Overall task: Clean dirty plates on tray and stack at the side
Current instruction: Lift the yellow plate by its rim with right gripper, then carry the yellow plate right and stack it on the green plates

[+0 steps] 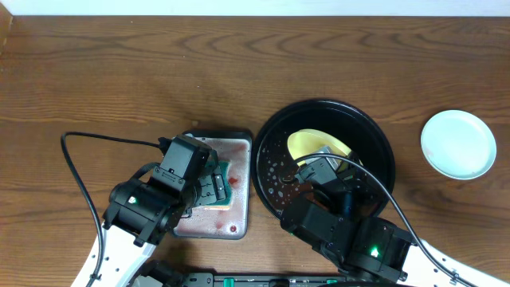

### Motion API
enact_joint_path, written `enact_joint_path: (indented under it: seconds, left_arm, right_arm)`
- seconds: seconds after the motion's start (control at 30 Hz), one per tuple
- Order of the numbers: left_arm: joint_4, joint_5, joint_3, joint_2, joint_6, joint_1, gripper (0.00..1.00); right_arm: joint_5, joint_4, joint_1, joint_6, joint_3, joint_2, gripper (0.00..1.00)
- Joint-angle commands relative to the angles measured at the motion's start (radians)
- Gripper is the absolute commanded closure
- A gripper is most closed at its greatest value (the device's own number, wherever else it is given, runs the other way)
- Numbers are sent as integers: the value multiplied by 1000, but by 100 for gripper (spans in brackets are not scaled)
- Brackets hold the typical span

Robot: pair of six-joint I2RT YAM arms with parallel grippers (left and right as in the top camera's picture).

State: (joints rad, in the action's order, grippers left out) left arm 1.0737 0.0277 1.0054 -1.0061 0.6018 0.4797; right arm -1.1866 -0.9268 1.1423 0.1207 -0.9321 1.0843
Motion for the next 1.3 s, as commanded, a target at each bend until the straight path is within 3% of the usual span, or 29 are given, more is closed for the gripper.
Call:
enact_joint_path:
  seconds: [0.0, 0.17, 0.23, 0.33, 0.43, 0.5, 0.57, 0.63, 0.7, 0.8, 0.93, 1.03, 1.2, 1.27]
  left_arm:
    - [3, -2, 4, -1, -3, -5, 16]
    - [3, -2, 4, -1, -3, -5, 16]
    - [3, -2, 4, -1, -3, -5, 16]
    - [3, -2, 4, -1, -3, -5, 15]
    - [3, -2, 4, -1, -3, -5, 15]
    - [3, -2, 4, -1, -3, -5, 15]
    - [3, -2, 4, -1, -3, -5, 15]
    - [3, -2, 4, -1, -3, -5, 15]
    - [3, -2, 4, -1, -3, -5, 15]
    - [3, -2, 4, -1, -3, -5, 15]
    - [3, -2, 4, -1, -3, -5, 15]
    - [3, -2, 4, -1, -3, -5, 15]
    - [3, -2, 4, -1, -3, -5, 15]
    - [3, -2, 4, -1, -3, -5, 15]
  right_arm:
    - [-45, 2, 17, -2, -2, -2, 99]
    - [-18, 63, 16, 18, -2, -2, 99]
    - [-19, 77, 12, -87, -2, -1, 99]
    - [-93, 106, -5, -54, -2, 0, 99]
    - [-74, 122, -6, -173, -2, 2, 99]
    - [-94, 179, -15, -110, -2, 2, 99]
    - [25, 230, -10, -220, -2, 2, 99]
    - [-33, 227, -13, -306, -2, 3, 99]
    - [-77, 245, -22, -210, -2, 3, 99]
    - [-51, 214, -25, -248, -2, 3, 99]
    - [-41, 203, -41, -176, -2, 3, 99]
    - [-15, 154, -87, -18, -2, 3, 99]
    - [261, 48, -314, 327, -2, 3, 99]
    - [407, 56, -453, 361, -2, 2, 99]
